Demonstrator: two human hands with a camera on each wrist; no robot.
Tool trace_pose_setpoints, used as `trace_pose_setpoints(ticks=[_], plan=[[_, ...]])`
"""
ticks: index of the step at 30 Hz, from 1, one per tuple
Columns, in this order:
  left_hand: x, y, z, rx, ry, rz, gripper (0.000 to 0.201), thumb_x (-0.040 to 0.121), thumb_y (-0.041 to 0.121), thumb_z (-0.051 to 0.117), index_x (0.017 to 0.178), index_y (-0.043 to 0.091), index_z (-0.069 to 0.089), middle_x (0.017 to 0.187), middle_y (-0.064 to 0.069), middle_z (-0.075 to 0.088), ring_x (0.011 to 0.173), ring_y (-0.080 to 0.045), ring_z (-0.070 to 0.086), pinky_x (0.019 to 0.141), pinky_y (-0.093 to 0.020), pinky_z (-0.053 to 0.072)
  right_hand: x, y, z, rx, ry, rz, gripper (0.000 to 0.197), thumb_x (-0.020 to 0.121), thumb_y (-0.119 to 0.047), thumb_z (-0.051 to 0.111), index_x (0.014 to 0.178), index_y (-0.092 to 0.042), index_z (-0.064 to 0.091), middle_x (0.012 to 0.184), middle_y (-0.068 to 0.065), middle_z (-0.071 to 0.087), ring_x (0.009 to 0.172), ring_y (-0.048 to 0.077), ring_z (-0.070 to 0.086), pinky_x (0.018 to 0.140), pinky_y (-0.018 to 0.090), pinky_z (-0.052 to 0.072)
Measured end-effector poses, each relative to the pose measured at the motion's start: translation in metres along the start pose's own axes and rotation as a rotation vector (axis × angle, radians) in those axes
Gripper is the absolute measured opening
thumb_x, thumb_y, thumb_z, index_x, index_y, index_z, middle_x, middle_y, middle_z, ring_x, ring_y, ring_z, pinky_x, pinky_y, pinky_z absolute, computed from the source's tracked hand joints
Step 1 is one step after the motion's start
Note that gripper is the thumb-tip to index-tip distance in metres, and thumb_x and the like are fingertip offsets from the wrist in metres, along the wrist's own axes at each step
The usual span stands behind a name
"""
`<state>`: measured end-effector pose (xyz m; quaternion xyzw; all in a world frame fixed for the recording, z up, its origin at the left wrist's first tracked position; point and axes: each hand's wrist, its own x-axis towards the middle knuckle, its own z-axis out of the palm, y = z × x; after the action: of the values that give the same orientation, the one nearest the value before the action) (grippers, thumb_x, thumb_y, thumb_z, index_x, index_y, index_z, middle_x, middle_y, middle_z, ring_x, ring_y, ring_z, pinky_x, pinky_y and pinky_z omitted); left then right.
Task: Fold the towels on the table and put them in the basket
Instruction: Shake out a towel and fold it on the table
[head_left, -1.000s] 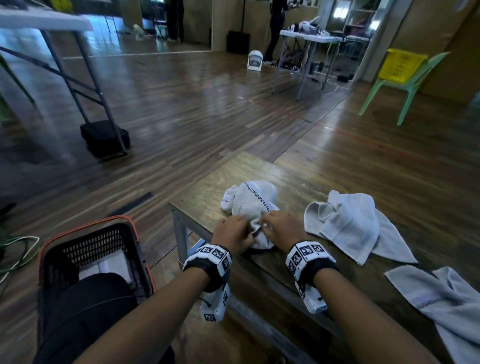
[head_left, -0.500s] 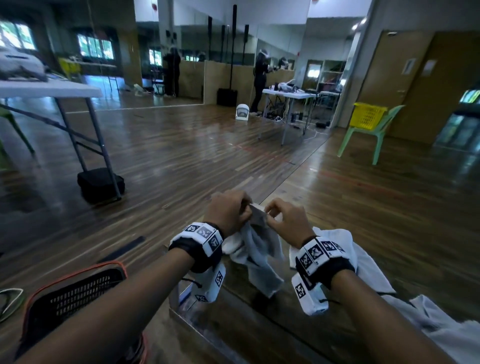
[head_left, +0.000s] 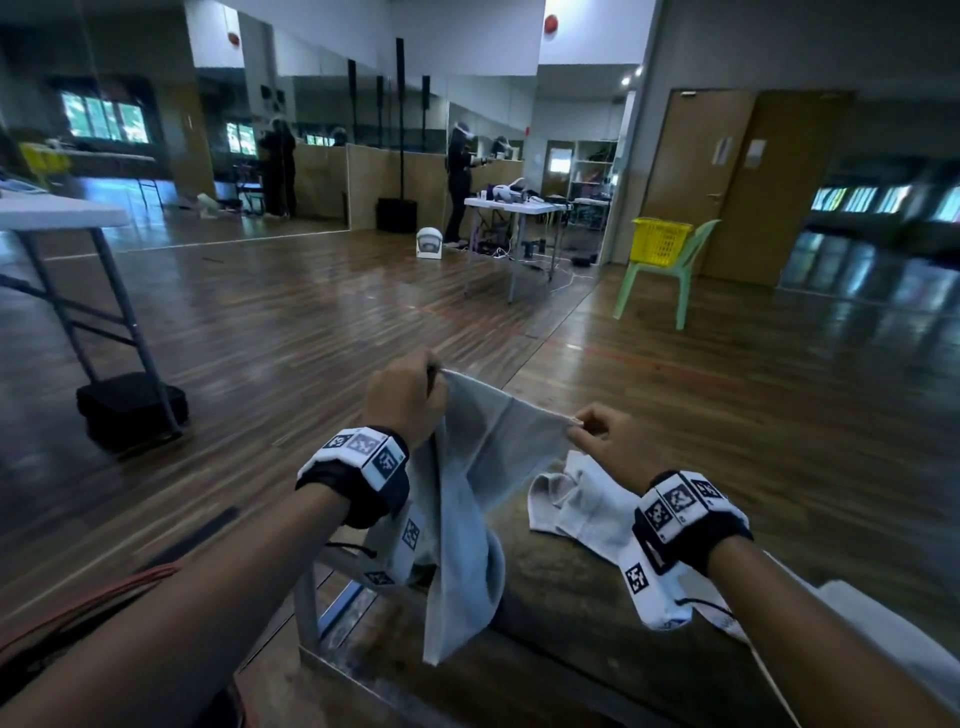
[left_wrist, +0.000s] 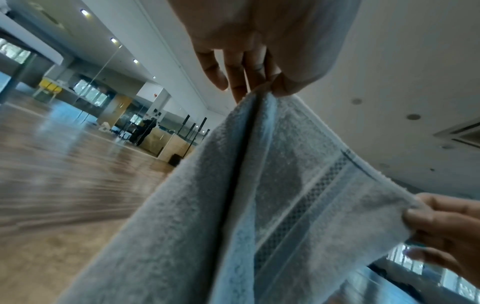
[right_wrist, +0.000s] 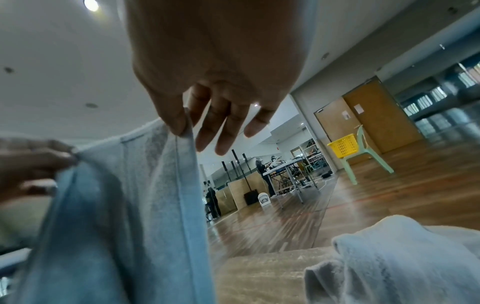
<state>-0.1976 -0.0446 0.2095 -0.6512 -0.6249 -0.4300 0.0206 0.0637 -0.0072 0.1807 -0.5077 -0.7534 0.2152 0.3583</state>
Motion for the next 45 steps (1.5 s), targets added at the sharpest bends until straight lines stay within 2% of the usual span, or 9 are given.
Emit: trace_pose_setpoints(ticks=[5,11,15,19,26,31,35,38,45], plan=[[-0.005,0.013,0.023,0.007,-0.189,-0.136,0.02,0.089,0.02,0.049,0.107,0.015,0.055,0.106,-0.011,0.066,0.102,-0.031,0.059,0.088,-0.035,0.039,-0.002,-0.012,-0.012,0.286,0.174,-0.001,0.008,0.087,-0.014,0.063,0.081,-0.015,0.058,0.072,-0.003,0.06,0.067,0.006,0.054,0.068,0.022,0.044],[-0.029,0.039,0.068,-0.171,-0.452,0.001,0.037,0.082,0.034,0.063,0.115,0.02,0.056,0.081,0.009,0.061,0.087,-0.018,0.064,0.086,-0.038,0.049,-0.006,-0.02,-0.022,0.292,0.154,-0.004,0.009,0.085,-0.013,0.065,0.092,-0.008,0.064,0.082,0.006,0.067,0.074,0.012,0.06,0.07,0.023,0.048],[-0.038,0.054,0.088,-0.327,-0.411,0.101,0.032,0.075,0.045,0.055,0.09,0.018,0.066,0.081,0.0,0.068,0.079,-0.018,0.064,0.076,-0.036,0.052,-0.016,-0.011,-0.027,0.253,0.128,0.016,0.008,0.086,-0.013,0.064,0.092,-0.009,0.065,0.081,0.005,0.068,0.074,0.014,0.061,0.07,0.029,0.049],[-0.04,0.065,0.093,-0.485,-0.371,0.13,0.014,0.083,0.033,0.062,0.073,0.023,0.062,0.069,0.01,0.063,0.067,-0.009,0.058,0.068,-0.022,0.046,-0.024,0.003,-0.032,0.225,0.137,0.04,0.011,0.085,-0.014,0.066,0.093,-0.007,0.066,0.087,0.013,0.07,0.077,0.015,0.061,0.073,0.027,0.048],[-0.028,0.069,0.082,-0.517,-0.292,0.091,0.017,0.088,0.024,0.062,0.08,0.011,0.068,0.073,0.003,0.063,0.068,-0.009,0.054,0.063,-0.01,0.039,-0.043,0.018,-0.017,0.171,-0.188,0.162,0.015,0.086,-0.014,0.064,0.098,-0.006,0.069,0.085,-0.007,0.067,0.07,-0.009,0.061,0.063,0.004,0.043],[-0.019,0.05,0.074,-0.393,-0.272,-0.001,0.014,0.089,0.024,0.06,0.076,0.018,0.061,0.062,0.011,0.054,0.062,-0.009,0.049,0.061,-0.022,0.035,-0.042,0.014,-0.008,0.272,-0.057,0.127,0.006,0.088,-0.011,0.062,0.092,-0.01,0.066,0.08,-0.01,0.065,0.064,-0.013,0.06,0.062,0.003,0.042],[-0.017,0.042,0.062,-0.399,-0.325,-0.037,0.004,0.087,0.019,0.061,0.087,0.02,0.065,0.067,0.004,0.06,0.057,-0.001,0.051,0.056,-0.011,0.038,-0.03,0.003,-0.008,0.272,0.058,0.094,0.008,0.086,-0.01,0.064,0.09,-0.004,0.067,0.079,0.0,0.068,0.059,-0.012,0.059,0.063,0.006,0.044],[-0.02,0.045,0.053,-0.486,-0.285,-0.013,0.006,0.083,0.027,0.067,0.089,0.026,0.065,0.069,0.004,0.063,0.054,0.004,0.053,0.053,-0.003,0.038,-0.027,-0.009,-0.007,0.256,0.017,0.048,0.012,0.086,-0.011,0.065,0.092,-0.003,0.07,0.083,0.008,0.07,0.061,-0.007,0.059,0.063,0.008,0.046],[-0.025,0.047,0.044,-0.44,-0.252,0.102,0.007,0.085,0.03,0.066,0.078,0.029,0.064,0.072,-0.008,0.068,0.063,-0.009,0.056,0.054,-0.011,0.039,-0.043,-0.018,0.0,0.087,-0.07,-0.001,0.013,0.083,-0.021,0.068,0.09,-0.01,0.07,0.077,0.004,0.067,0.06,-0.004,0.053,0.06,0.003,0.038]])
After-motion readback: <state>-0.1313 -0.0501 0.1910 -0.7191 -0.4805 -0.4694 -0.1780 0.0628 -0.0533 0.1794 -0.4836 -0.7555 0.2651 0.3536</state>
